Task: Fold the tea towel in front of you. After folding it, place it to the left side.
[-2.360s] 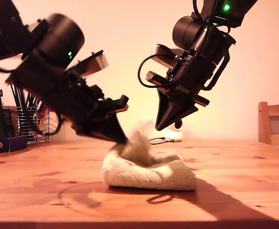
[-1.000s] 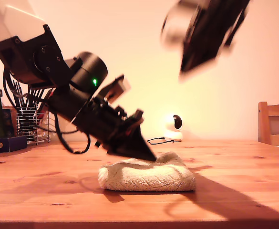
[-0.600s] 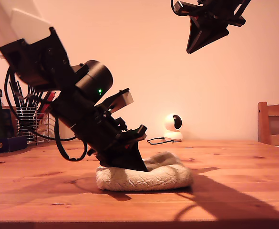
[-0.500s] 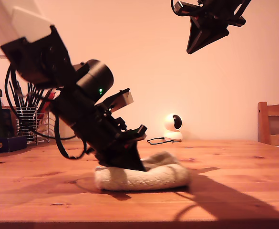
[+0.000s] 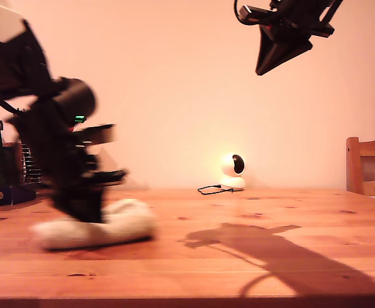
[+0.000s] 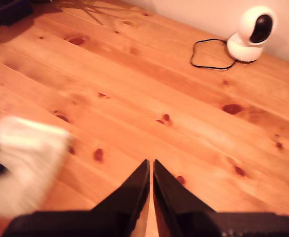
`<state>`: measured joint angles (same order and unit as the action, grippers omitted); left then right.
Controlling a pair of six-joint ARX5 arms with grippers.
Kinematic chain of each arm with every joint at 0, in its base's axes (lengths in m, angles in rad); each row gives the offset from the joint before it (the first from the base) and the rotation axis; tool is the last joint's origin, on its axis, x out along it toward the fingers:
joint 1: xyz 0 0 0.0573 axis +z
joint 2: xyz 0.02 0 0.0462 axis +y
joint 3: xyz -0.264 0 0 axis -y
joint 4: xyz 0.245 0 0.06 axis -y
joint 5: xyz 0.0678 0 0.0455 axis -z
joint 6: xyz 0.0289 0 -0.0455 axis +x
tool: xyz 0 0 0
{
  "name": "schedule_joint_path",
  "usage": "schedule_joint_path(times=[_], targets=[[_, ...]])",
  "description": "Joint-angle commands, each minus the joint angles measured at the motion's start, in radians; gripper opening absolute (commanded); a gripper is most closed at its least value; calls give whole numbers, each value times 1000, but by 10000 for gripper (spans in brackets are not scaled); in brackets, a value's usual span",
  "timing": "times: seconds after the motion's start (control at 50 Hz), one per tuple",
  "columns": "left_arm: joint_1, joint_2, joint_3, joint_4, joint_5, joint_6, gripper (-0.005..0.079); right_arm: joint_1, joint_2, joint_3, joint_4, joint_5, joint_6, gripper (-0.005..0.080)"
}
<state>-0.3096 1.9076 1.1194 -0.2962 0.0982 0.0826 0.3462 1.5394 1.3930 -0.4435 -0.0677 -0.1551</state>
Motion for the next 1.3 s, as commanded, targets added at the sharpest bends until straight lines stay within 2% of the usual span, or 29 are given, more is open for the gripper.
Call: schedule_joint_path(times=[0.0, 0.08, 0.2, 0.38, 0.54, 0.64, 0.74, 0.82, 0.98, 1.28], targets=[[58, 101, -87, -90, -101, 28, -21, -9, -10, -5, 3, -1, -2, -13], [89, 101, -87, -108, -161, 32, -21, -14, -10, -5, 4, -3, -2, -13], [122, 89, -87, -122, -198, 31, -21, -21, -10, -5, 4, -5, -2, -13], [122, 8, -87, -129, -187, 31, -21, -22, -10, -5, 5, -21, -2, -13], [93, -141, -87, -141, -180, 21, -21, -22, -10, -5, 4, -117, 2, -13], [84, -233, -87, -131, -158, 14, -21, -22, -10, -5, 5, -163, 2, -13], [84, -307, -87, -126, -140, 12, -21, -21, -10, -5, 5, -163, 12, -13], [84, -357, -87, -121, -86, 11, -21, -21, -10, -5, 5, -163, 25, -13], [84, -431, -87, -62, 26, -4, -21, -21, -10, -5, 15, -158, 25, -13], [55, -558, -87, 11, 120, -8, -21, -21, -23, -13, 32, -103, 29, -13]])
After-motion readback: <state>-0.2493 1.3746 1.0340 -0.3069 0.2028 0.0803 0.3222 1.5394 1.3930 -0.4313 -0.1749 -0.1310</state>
